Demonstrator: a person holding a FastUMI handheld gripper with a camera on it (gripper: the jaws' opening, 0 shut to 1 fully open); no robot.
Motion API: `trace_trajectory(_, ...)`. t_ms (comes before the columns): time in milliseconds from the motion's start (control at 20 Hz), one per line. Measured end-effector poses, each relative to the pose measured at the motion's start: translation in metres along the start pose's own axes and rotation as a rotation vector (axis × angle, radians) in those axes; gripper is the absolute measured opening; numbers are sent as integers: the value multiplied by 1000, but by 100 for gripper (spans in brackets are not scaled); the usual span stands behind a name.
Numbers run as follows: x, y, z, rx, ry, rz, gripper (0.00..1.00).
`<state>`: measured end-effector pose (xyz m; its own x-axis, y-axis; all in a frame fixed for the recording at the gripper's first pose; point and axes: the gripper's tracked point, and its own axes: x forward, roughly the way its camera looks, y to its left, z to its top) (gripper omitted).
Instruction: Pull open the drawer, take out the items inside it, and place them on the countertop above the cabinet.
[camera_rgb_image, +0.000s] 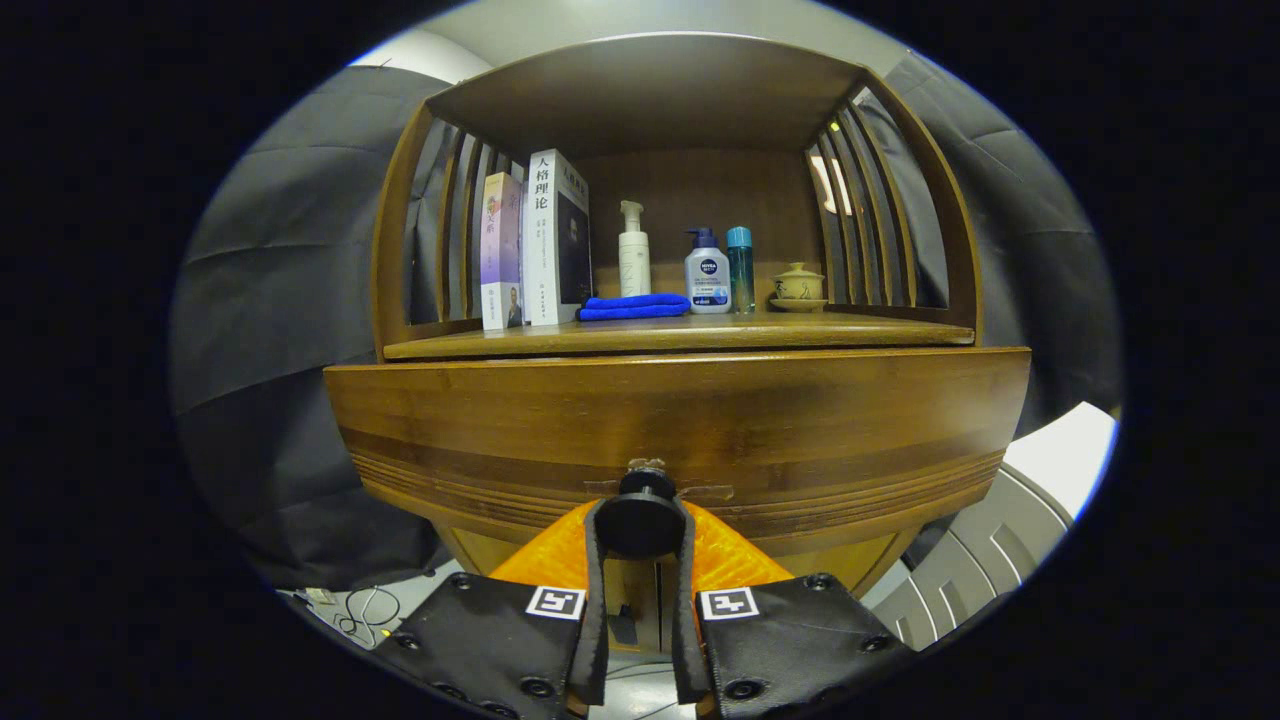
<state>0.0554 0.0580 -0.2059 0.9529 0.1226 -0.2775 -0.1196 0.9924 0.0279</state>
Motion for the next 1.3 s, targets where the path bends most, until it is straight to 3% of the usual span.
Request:
trace_trajectory(650,-73,7,-21,-39,17,34,28)
trace_trajectory(1300,-140,22,-48,-128,34,127,28)
